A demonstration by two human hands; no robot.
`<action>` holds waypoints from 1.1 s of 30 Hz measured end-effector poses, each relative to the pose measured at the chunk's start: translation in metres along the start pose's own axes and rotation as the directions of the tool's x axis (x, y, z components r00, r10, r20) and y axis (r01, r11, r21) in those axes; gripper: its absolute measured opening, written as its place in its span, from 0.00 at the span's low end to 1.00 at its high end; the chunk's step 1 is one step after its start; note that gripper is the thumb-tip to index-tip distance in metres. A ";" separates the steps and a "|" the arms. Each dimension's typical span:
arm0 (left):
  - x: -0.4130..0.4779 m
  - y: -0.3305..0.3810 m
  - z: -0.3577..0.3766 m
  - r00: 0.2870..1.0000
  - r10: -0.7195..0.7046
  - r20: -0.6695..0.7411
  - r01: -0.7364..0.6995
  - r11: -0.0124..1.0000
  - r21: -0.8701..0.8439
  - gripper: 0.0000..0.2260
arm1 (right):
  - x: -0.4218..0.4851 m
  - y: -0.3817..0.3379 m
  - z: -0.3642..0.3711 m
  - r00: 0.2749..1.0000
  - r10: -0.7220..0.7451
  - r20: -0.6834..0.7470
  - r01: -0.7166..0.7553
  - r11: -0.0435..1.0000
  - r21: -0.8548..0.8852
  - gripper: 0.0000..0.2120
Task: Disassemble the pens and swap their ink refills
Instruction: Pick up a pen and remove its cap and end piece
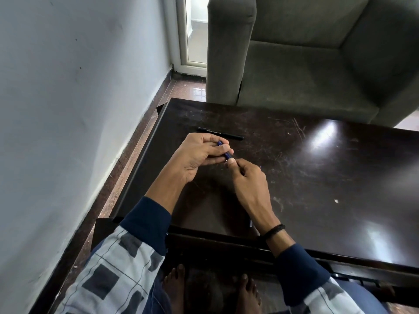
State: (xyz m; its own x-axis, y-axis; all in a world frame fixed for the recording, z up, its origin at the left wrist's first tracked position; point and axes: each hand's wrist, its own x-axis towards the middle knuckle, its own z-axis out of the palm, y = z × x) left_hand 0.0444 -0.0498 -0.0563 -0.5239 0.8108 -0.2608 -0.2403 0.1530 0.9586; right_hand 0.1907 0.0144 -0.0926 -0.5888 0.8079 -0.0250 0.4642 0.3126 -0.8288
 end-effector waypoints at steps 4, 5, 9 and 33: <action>0.004 0.000 -0.006 0.991 0.075 -0.115 -0.070 0.996 0.047 0.05 | 0.003 0.000 -0.004 0.995 0.056 0.080 -0.051 0.996 -0.071 0.15; 0.006 0.001 -0.010 0.982 0.107 -0.158 -0.098 0.993 0.065 0.04 | 0.003 0.000 -0.005 0.993 0.067 0.092 -0.059 0.995 -0.083 0.14; 0.017 -0.002 -0.029 0.934 0.220 -0.282 -0.164 0.964 0.208 0.04 | 0.005 0.004 -0.005 0.989 0.103 0.111 -0.109 0.993 0.051 0.11; 0.017 -0.015 -0.002 0.996 0.072 -0.061 0.002 0.630 0.777 0.14 | 0.017 0.006 -0.020 0.963 0.263 0.052 -0.223 0.677 0.701 0.03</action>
State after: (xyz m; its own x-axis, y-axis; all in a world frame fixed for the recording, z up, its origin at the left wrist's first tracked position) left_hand 0.0378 -0.0397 -0.0755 -0.5888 0.7838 -0.1975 0.4821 0.5367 0.6925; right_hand 0.1967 0.0404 -0.0871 -0.4796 0.8344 -0.2715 -0.0186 -0.3190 -0.9476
